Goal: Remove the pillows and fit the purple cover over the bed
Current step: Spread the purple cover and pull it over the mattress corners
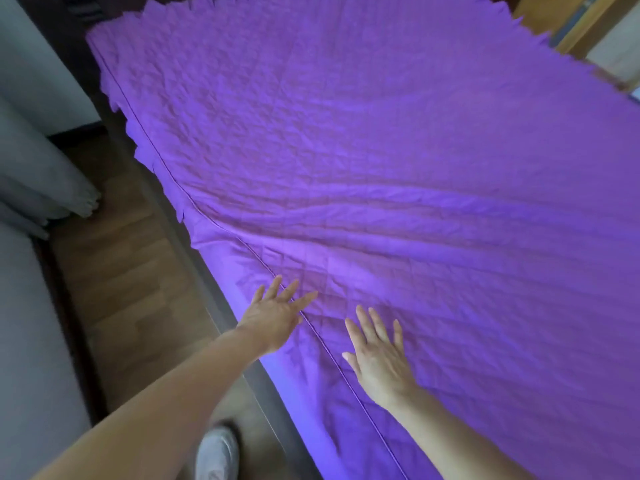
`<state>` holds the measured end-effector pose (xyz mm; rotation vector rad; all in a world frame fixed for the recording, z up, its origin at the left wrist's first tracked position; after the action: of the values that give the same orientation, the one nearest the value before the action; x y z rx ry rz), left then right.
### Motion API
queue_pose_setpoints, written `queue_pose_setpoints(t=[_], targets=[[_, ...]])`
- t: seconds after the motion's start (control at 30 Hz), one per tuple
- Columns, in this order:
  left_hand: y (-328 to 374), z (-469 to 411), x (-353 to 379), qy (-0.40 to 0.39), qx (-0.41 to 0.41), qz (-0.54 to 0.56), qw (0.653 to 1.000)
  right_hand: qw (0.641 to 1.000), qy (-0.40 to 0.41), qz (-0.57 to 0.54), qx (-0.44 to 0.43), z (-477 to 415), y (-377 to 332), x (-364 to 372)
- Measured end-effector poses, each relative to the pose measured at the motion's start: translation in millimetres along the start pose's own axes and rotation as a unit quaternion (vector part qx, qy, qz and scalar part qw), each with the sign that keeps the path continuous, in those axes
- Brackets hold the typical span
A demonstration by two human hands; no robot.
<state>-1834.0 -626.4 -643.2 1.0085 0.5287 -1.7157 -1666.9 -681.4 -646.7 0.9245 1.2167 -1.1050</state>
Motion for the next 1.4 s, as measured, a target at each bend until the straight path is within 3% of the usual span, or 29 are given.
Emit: queue_pose_setpoints(t=[0.27,0.63,0.87,1.03,1.2,1.4], targets=[[52.1,20.2,32.9,-0.005,0.022,-0.002,1.0,0.999,0.029,-0.002,0.013,52.1,12.3,16.0],[123.9,48.6,98.3,0.004,0.054,-0.148,0.987,0.998,-0.016,0.026,0.052,160.3,28.1,51.3],[157.4,53.0,96.9,0.12,0.005,-0.271,0.955,0.997,0.05,0.06,0.004,176.4,12.9,57.1],[182.8,55.3,93.0,0.185,0.005,-0.326,0.927,0.993,0.11,0.026,-0.023,175.5,12.3,55.2],[195.5,57.2,102.9,0.146,0.009,-0.317,0.937,0.992,0.127,-0.003,-0.017,196.1,19.5,56.7],[213.6,75.4,105.5,0.19,0.037,-0.338,0.921,0.995,0.088,0.042,0.032,206.8,25.7,64.4]])
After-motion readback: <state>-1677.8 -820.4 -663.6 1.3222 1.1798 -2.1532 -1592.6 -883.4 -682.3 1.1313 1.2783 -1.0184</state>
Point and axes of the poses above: each hand's wrist, its own z-axis away from the middle knuckle, its own x-axis out of the palm, y = z × x, the point moved 7 cm from there along -z, towards the middle knuckle, and after that the axes turned 4 degrees about -z, right-handed, at the moved point
